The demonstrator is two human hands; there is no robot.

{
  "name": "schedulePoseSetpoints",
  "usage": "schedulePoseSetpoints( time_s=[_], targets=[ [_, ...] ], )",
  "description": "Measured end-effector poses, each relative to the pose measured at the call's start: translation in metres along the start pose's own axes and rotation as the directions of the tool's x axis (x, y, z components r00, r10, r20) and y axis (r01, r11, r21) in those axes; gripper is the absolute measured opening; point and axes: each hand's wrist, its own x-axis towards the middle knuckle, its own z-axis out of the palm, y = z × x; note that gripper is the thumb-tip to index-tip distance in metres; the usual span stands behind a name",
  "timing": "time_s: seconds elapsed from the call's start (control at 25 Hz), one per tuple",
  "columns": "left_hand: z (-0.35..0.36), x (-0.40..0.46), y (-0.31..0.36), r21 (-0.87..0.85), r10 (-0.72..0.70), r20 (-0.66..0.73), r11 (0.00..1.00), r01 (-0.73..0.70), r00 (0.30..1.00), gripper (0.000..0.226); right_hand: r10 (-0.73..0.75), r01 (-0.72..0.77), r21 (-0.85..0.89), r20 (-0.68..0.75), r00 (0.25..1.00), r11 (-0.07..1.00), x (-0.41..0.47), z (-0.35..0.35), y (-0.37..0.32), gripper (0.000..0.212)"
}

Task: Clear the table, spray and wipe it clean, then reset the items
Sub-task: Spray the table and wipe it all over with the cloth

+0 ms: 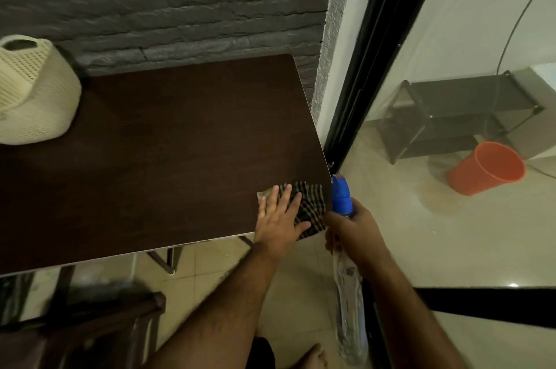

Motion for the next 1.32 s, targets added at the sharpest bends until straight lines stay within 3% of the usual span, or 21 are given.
schedulePoseSetpoints(
  time_s=[0.44, 0.88, 1.08, 1.32],
  targets=[
    [-0.017, -0.045, -0.132, -0.146, -0.231, -0.01, 0.963, 0.227, 0.973, 0.071, 0.021, -0.001, -0.109, 0.186, 0.982, 0.994, -0.009, 0.105, -0.042, 0.021],
    [-0.048, -0.081, -0.381, -0.202, -0.407, 0.002, 0.894, 0.399, 0.913, 0.072, -0.063, 0.118, -0.195, 0.268, 0.961, 0.974, 0.031, 0.32, -0.127, 0.021],
    [-0.047, -0.12, -0.469, -0.274, -0.559, -0.04, 0.804, 0.528, 0.828, 0.113, -0.043, 0.139, -0.198, 0.423, 0.905, 0.97, 0.033, 0.396, -0.155, 0.023],
    [-0.052, -0.147, -0.494, -0.32, -0.69, 0.041, 0.677, 0.663, 0.723, 0.08, -0.092, 0.235, -0.235, 0.496, 0.863, 0.943, 0.023, 0.441, -0.163, 0.027]
  ],
)
